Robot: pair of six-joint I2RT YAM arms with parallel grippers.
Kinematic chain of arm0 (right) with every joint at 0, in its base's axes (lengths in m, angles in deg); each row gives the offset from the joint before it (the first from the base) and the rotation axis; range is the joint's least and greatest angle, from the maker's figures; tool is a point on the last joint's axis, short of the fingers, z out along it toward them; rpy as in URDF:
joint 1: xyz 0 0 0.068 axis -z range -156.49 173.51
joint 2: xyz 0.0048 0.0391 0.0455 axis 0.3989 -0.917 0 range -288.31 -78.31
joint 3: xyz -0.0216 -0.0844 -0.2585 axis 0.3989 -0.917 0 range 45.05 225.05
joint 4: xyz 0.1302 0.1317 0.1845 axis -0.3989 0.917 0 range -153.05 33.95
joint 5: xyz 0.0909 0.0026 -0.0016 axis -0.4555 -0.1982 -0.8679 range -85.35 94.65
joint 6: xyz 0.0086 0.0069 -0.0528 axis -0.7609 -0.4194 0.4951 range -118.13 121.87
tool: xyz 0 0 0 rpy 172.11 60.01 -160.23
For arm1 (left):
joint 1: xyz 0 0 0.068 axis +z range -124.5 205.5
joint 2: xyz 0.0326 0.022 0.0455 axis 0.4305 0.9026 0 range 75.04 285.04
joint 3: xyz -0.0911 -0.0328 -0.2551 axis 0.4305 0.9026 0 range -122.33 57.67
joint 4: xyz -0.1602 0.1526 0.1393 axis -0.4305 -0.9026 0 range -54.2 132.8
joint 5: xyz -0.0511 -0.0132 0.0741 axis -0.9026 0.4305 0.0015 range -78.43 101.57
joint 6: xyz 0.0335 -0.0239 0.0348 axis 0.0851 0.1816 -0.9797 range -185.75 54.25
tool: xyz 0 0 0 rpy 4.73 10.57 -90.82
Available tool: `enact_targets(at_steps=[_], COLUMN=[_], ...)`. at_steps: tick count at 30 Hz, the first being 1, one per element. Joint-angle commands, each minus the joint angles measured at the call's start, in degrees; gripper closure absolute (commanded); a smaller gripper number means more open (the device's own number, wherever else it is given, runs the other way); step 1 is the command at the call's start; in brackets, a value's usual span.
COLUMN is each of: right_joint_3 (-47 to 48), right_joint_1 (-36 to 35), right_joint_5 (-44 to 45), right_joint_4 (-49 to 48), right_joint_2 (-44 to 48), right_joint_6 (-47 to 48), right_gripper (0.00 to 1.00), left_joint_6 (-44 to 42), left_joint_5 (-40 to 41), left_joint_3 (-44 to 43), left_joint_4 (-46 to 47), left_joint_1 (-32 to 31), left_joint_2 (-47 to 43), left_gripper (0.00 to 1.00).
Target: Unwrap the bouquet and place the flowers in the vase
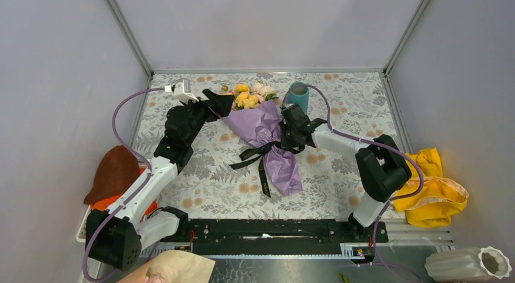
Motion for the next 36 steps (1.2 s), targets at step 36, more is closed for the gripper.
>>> enact_targets(at_steps=[36], right_joint_3=[13.6], right_joint_1=[-21.7], right_joint_5=[15.9], right_joint_4=[13.6], right_joint_2=[-9.4], right_joint_6=[-6.5], right_gripper=[0.66], left_joint_6=[12.0], left_joint_5=[0.2], left_joint_3=[8.6], left_joint_4=[-11.1], left_joint_1=[-0.3], left_joint_2=[-10.9], left_gripper=[0.01])
